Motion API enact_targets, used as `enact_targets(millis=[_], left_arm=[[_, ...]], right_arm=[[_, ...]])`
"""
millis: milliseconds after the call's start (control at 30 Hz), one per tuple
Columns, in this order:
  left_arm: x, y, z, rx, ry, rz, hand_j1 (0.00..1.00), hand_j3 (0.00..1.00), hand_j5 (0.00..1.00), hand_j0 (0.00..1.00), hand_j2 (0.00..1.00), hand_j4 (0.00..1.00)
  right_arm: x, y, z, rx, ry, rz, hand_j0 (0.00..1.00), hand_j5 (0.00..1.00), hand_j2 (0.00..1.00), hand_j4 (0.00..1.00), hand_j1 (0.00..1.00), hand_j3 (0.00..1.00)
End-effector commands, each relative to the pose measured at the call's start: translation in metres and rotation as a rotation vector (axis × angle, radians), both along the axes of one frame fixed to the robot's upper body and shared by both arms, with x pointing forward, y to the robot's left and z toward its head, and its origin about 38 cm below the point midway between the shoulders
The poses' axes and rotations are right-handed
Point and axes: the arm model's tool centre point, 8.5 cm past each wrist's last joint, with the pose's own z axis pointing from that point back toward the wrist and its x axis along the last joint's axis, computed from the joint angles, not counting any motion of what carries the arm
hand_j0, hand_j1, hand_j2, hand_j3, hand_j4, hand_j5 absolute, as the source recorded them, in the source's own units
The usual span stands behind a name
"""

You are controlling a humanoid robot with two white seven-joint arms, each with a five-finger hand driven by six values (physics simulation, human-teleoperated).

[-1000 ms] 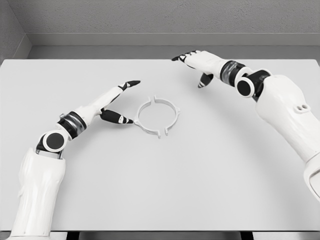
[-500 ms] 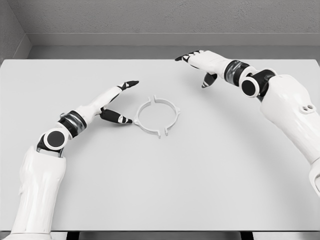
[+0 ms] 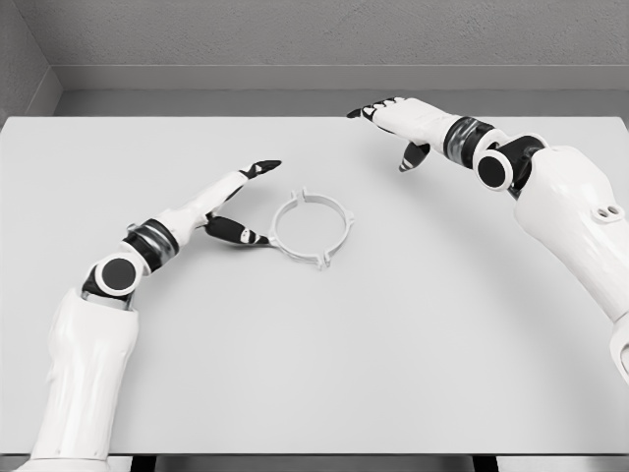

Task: Assemble PVC drainage pipe clamps

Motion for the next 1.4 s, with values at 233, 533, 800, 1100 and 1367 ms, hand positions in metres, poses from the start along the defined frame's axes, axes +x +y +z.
enact_targets(millis=[233, 533, 800, 1100, 1367], left_arm=[[0.000, -0.005, 0.000, -0.011, 0.000, -0.008, 1.00, 1.00, 1.00, 1.00, 1.00, 1.00], [-0.001, -0.012, 0.001, -0.018, 0.003, -0.015, 1.00, 1.00, 1.00, 1.00, 1.00, 1.00], [0.001, -0.001, 0.007, -0.020, -0.008, 0.005, 1.00, 1.00, 1.00, 1.00, 1.00, 1.00], [-0.057, 0.171, 0.111, 0.004, -0.419, -0.028, 1.00, 1.00, 1.00, 1.00, 1.00, 1.00], [-0.073, 0.209, 0.100, 0.108, -0.349, 0.019, 1.00, 1.00, 1.00, 1.00, 1.00, 1.00]], right_arm=[[0.000, 0.000, 0.000, 0.004, 0.000, -0.001, 1.00, 1.00, 1.00, 1.00, 1.00, 1.00], [0.000, 0.000, 0.001, 0.004, -0.001, -0.002, 1.00, 1.00, 1.00, 1.00, 1.00, 1.00], [0.000, 0.000, 0.000, 0.004, 0.001, 0.000, 1.00, 1.00, 1.00, 1.00, 1.00, 1.00], [-0.016, -0.025, 0.007, -0.025, -0.033, 0.019, 1.00, 1.00, 1.00, 1.00, 1.00, 1.00], [-0.064, -0.109, 0.070, -0.103, -0.130, -0.005, 1.00, 1.00, 1.00, 1.00, 1.00, 1.00]])
